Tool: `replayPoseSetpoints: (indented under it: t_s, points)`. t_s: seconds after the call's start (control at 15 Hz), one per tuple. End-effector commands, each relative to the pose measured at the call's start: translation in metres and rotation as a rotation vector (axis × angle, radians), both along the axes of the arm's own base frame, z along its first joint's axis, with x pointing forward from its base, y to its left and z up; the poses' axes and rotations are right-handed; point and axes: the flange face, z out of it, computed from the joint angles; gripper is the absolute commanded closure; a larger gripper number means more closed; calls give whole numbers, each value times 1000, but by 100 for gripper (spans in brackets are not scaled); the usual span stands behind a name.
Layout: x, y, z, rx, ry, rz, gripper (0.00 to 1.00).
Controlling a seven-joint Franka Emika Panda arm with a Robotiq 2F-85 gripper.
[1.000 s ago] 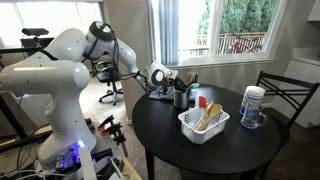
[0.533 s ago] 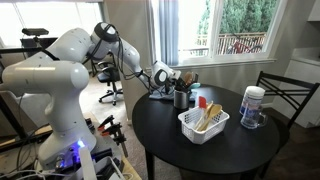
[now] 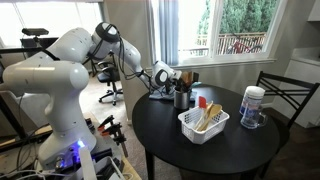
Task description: Remove the blue wooden spoon from the metal holder and put it in the basket
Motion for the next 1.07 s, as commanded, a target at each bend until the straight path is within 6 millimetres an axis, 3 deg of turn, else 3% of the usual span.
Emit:
replayPoseSetpoints:
  t_s: [0.0,0.53,1.0]
  points:
    - [-2,0,10,-6,12,14,92]
    - [-12,15,43,14,-47,36,92]
    - [-24,15,94,-2,-82,-2,92]
